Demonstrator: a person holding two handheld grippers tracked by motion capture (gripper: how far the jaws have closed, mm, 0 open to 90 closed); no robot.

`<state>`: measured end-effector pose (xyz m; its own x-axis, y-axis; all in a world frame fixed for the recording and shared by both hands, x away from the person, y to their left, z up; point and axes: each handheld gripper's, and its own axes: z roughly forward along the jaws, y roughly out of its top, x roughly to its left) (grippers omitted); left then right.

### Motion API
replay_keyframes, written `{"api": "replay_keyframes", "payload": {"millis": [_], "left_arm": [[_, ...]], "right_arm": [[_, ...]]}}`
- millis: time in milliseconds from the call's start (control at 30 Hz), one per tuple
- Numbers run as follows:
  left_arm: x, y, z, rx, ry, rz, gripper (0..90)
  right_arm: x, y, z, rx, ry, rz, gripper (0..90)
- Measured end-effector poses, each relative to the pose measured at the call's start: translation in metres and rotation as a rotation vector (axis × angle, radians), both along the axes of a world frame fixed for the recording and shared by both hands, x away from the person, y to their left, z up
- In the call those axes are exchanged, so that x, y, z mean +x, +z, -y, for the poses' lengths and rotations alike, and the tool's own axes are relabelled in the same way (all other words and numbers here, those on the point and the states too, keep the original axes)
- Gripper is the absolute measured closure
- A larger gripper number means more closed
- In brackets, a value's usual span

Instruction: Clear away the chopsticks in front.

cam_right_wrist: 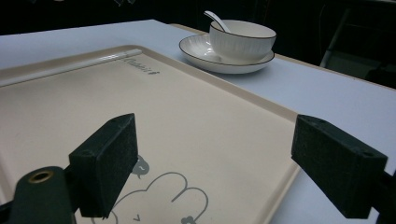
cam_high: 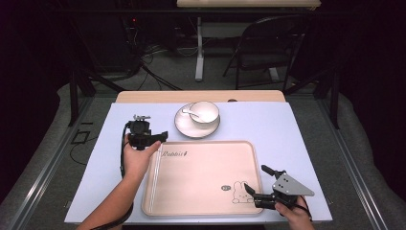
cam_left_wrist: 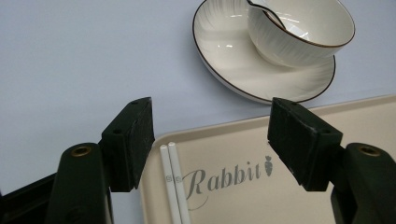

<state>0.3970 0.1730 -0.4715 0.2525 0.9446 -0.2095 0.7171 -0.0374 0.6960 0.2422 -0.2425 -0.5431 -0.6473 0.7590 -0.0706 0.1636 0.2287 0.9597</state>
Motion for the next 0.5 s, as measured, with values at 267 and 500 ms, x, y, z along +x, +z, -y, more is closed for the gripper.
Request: {"api": "replay_keyframes", "payload": {"millis": [267, 500], "left_arm": [[0.012, 0.004, 0.008, -0.017, 0.012, 0.004, 31.3], [0.024, 0.007, 0.018, -0.022, 0.024, 0.005, 31.4]], "right_arm": [[0.000, 0.000, 0.000, 0.001, 0.001, 0.000, 14.0], [0.000, 0.000, 0.000, 0.000, 0.002, 0.001, 14.0]]}}
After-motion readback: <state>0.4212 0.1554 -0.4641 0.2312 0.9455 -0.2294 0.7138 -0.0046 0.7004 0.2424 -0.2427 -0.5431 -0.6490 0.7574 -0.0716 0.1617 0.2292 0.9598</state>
